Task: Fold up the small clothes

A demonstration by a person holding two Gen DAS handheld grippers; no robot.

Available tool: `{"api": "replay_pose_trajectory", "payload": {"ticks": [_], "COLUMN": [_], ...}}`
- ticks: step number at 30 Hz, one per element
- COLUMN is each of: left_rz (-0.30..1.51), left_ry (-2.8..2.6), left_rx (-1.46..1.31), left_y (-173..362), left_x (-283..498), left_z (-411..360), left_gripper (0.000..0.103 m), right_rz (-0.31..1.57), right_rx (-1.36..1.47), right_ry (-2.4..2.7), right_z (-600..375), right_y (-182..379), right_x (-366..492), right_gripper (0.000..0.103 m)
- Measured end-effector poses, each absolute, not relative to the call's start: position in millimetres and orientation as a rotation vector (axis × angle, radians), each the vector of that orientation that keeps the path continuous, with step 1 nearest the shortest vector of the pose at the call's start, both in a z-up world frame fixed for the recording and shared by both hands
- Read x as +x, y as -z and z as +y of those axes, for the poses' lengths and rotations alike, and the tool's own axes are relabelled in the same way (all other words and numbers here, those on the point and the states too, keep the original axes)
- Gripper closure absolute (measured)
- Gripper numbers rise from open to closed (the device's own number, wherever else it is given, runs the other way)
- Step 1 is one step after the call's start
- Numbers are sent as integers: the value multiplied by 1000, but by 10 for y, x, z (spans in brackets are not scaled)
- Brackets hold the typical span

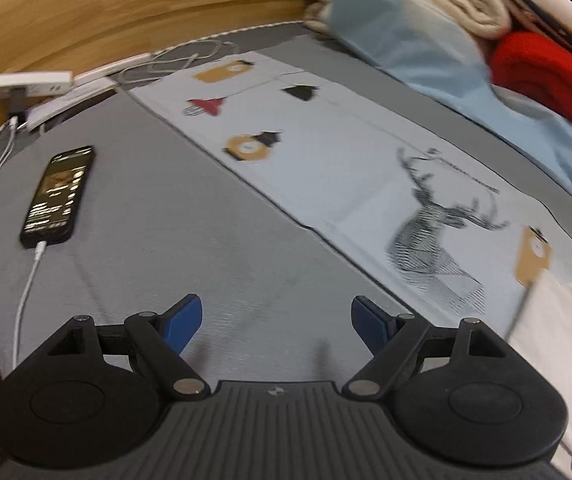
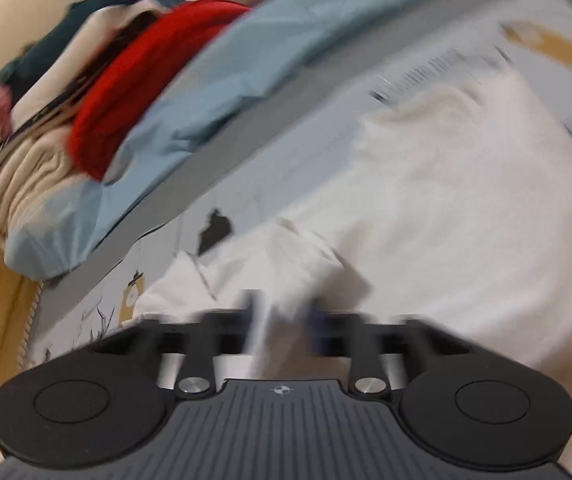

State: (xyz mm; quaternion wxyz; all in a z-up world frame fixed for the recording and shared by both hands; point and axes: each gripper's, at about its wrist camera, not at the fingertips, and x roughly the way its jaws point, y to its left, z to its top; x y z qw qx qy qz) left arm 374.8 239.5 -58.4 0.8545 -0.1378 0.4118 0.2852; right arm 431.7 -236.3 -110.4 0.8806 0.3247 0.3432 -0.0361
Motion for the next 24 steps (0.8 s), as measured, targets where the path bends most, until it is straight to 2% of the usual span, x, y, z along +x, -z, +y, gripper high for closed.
{"api": "replay_pose_trajectory", "payload": {"ticks": [5,7,8,9,10,12,15,20,24], "left_rz": [859,857,859,862,864,864,856,860,878], "left_ry": [-630,-632,-628,-621,-612,-597,-576,-503,-437], "left_rx": [-372,-391,-399,-405,-408,-406,-408,-439,-381], "left_y": [548,539,538,537,539,535,525,539,566], "left_x": [3663,3642,3632,3625,3622,3614,3602,3651,3745], "left_z": [2638,2682,2690,2697,2698,2690,2667,2536,2258], "left_gripper": [17,17,17,17,17,17,17,17,17], "right_rz": [569,562,594,653,711,743,726,680,687], "right_rx": [480,364,308,262,229,174,162,226,293], "right_ry": [-41,-190,-278,-376,-451,-516,-444,-128,78], "right_z": [-1538,-1036,-797,-592,-450,-355,-661,-1711,-2501], "right_y": [668,595,605,645,697,750,704,526,459], "right_x": [4337,4234,4173,4119,4062,3903,3783,3679,3232], "right_gripper": [96,89,73,63,59,59,58,58,58]}}
